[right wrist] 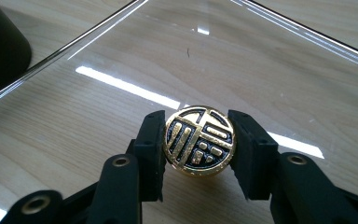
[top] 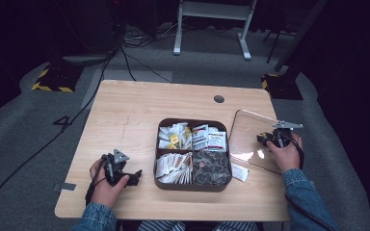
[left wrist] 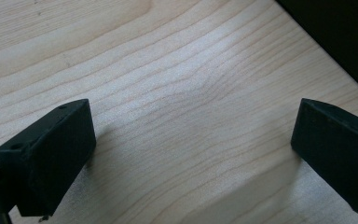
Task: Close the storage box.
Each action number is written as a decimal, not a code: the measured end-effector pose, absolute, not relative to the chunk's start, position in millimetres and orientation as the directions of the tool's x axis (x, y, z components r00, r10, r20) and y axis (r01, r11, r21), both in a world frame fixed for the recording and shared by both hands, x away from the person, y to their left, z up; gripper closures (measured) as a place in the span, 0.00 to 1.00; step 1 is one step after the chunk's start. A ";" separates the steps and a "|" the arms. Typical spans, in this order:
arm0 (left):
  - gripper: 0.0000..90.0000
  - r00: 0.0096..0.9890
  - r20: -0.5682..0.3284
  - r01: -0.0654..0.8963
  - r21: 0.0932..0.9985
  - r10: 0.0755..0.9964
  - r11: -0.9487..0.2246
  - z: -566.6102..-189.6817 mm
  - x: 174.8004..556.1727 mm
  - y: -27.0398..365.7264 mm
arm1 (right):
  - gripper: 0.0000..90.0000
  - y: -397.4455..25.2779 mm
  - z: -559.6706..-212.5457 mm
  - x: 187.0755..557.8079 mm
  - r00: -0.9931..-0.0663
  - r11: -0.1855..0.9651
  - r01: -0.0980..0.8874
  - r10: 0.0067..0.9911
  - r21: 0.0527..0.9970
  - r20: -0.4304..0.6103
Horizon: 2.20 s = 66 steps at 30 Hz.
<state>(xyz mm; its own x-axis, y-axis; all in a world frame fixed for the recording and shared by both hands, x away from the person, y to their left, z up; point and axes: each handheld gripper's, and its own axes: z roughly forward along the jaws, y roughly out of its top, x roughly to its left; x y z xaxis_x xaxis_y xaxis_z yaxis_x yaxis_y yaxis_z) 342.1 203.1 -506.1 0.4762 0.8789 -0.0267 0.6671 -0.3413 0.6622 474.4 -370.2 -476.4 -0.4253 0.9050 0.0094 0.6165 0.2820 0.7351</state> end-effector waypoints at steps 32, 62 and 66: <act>0.00 0.476 -0.026 0.667 0.662 0.879 -0.342 -506.1 342.1 203.2 | 0.66 -368.3 -395.6 447.1 -0.456 0.258 0.521 0.890 0.814 0.009; 0.00 0.477 -0.027 0.669 0.660 0.879 -0.342 -506.0 342.4 203.0 | 0.66 -271.5 -356.1 413.7 -0.639 0.343 0.464 0.768 0.817 0.041; 0.00 0.475 -0.026 0.668 0.661 0.879 -0.342 -506.1 342.7 202.8 | 0.66 -259.2 -355.6 411.9 -0.659 0.359 0.455 0.751 0.815 0.036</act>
<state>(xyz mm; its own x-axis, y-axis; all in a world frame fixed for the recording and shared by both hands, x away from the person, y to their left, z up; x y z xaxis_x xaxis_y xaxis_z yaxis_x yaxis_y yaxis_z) 342.7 202.8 -506.1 0.4755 0.8794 -0.0258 0.6678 -0.3416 0.6613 411.9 -259.2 -355.6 -0.6588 0.7514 0.0363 0.4548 0.3594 0.8148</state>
